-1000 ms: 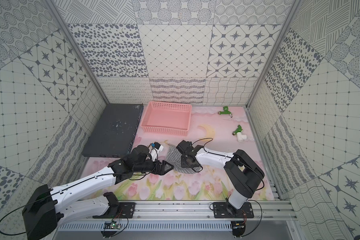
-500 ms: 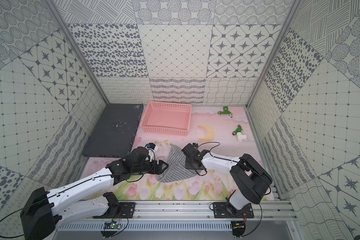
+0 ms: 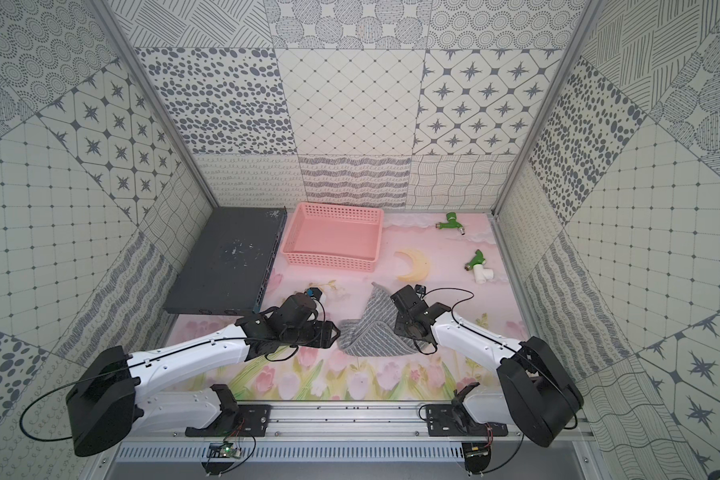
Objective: Fold the square dishcloth
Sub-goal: Flatten out the cleaning item at the center of the board.
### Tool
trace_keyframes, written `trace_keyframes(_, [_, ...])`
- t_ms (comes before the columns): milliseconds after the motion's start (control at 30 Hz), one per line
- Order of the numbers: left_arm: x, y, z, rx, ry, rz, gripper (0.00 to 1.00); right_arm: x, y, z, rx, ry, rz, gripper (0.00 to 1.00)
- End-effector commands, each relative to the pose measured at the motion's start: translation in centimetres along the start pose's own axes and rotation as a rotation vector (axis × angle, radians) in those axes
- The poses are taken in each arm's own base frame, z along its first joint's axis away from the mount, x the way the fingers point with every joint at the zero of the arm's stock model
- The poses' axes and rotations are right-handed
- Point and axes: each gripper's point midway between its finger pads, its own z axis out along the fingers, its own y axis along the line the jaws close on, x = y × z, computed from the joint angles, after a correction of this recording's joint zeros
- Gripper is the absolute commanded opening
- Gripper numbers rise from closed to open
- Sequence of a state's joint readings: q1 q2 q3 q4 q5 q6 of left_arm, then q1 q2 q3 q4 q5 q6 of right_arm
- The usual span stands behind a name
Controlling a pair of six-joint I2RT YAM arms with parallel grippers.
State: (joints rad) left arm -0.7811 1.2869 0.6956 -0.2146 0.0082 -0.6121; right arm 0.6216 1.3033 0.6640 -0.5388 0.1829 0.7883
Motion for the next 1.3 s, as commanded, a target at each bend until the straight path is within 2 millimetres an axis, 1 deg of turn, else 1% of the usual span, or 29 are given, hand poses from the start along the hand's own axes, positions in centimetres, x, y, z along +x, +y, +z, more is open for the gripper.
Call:
trace_keyframes(0, [-1.1,-0.5,1.5,-0.047,-0.046,0.027,0.67,-2.0,2.1,-1.8,-0.074,-0.051,-0.041,0.17])
trace_keyframes(167, [-1.5,-0.3,3.6,-0.097,-0.026,0.053,0.62,-5.6,5.5,-4.0,-0.148,-0.12,-0.132,0.29])
trace_keyframes(233, [-1.7,-0.2,4.1,-0.113,-0.022,0.059,0.59,-7.1,6.9,-4.4,-0.162,-0.138,-0.163,0.31])
trace_keyframes(300, [-1.8,-0.1,4.6,-0.125,-0.022,0.061,0.56,-8.5,8.2,-4.3,-0.165,-0.144,-0.194,0.32])
trace_keyframes(400, [-2.0,0.1,5.3,-0.135,-0.027,0.067,0.55,-10.2,9.9,-3.3,-0.154,-0.144,-0.238,0.33])
trace_keyframes(500, [-2.2,0.2,6.0,-0.156,-0.019,0.077,0.54,-11.8,11.2,-1.5,-0.135,-0.133,-0.278,0.35])
trace_keyframes(600, [-2.2,0.2,6.8,-0.167,-0.002,0.082,0.51,-12.9,11.7,0.2,-0.116,-0.12,-0.302,0.38])
trace_keyframes(733, [-1.9,0.6,7.5,-0.183,0.017,0.073,0.47,-13.6,12.1,2.4,-0.103,-0.089,-0.333,0.42])
trace_keyframes(833, [-1.6,0.9,7.7,-0.198,0.024,0.067,0.42,-13.4,12.3,4.0,-0.102,-0.056,-0.356,0.45])
trace_keyframes(1033, [-1.3,1.6,7.7,-0.22,0.031,0.06,0.22,-12.6,12.8,6.4,-0.111,0.0,-0.394,0.5])
trace_keyframes(1133, [-1.4,1.7,7.6,-0.227,0.026,0.05,0.13,-12.3,12.7,7.5,-0.096,0.018,-0.402,0.5])
trace_keyframes(1267, [-1.6,2.0,7.3,-0.242,0.017,0.044,0.04,-11.6,12.2,8.6,-0.076,0.044,-0.4,0.5])
